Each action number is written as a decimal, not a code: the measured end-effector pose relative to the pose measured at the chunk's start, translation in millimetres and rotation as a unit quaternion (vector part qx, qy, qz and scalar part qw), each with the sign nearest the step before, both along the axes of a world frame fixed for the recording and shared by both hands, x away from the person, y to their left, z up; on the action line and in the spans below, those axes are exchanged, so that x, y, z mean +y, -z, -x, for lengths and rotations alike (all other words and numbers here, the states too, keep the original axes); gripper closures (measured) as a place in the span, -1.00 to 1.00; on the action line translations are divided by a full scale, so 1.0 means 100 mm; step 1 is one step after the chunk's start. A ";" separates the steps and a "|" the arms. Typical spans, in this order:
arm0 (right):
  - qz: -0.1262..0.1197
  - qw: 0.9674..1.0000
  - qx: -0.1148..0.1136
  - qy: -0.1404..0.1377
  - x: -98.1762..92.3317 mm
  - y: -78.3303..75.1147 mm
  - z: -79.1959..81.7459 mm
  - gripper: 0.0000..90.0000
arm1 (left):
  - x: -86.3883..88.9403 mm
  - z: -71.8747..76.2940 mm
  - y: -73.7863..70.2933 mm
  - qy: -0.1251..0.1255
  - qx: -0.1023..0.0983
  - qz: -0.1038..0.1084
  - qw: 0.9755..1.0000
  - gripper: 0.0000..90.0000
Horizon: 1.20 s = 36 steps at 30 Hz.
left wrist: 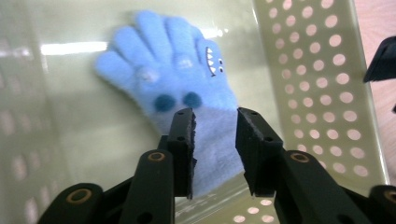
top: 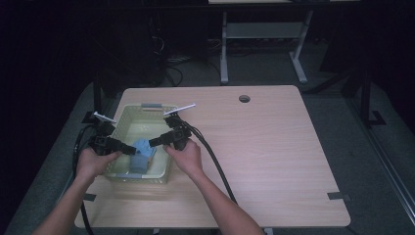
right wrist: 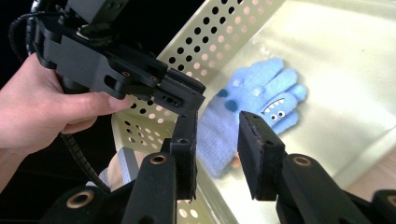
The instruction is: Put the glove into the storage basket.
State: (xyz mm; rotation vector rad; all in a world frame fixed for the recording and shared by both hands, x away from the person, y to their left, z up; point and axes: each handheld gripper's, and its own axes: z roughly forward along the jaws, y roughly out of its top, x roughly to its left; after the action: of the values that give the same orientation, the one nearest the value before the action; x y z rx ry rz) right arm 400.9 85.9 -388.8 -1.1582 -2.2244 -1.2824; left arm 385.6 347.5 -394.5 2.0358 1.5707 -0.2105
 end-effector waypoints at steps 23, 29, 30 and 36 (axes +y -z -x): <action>-0.035 0.999 -0.005 0.020 -0.44 -0.16 0.10 0.37 | -0.05 0.02 -0.06 -0.005 -0.026 0.031 0.999 0.40; -0.035 0.999 0.000 0.021 -0.54 -0.14 0.08 0.29 | -0.08 0.03 -0.10 0.003 -0.041 0.064 0.997 0.32; -0.038 0.999 0.000 0.022 -0.56 -0.13 0.07 0.29 | -0.08 0.04 -0.10 0.008 -0.046 0.069 0.997 0.30; -0.047 0.999 0.003 0.028 -0.69 -0.14 0.04 0.23 | -0.17 0.05 -0.16 0.010 -0.067 0.084 0.994 0.19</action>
State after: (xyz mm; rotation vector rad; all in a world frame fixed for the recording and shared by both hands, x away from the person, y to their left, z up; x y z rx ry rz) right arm 397.3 16.6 -375.1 -1.1953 -2.1173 -1.3880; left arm 380.2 330.9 -378.5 1.8964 1.4024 -0.2006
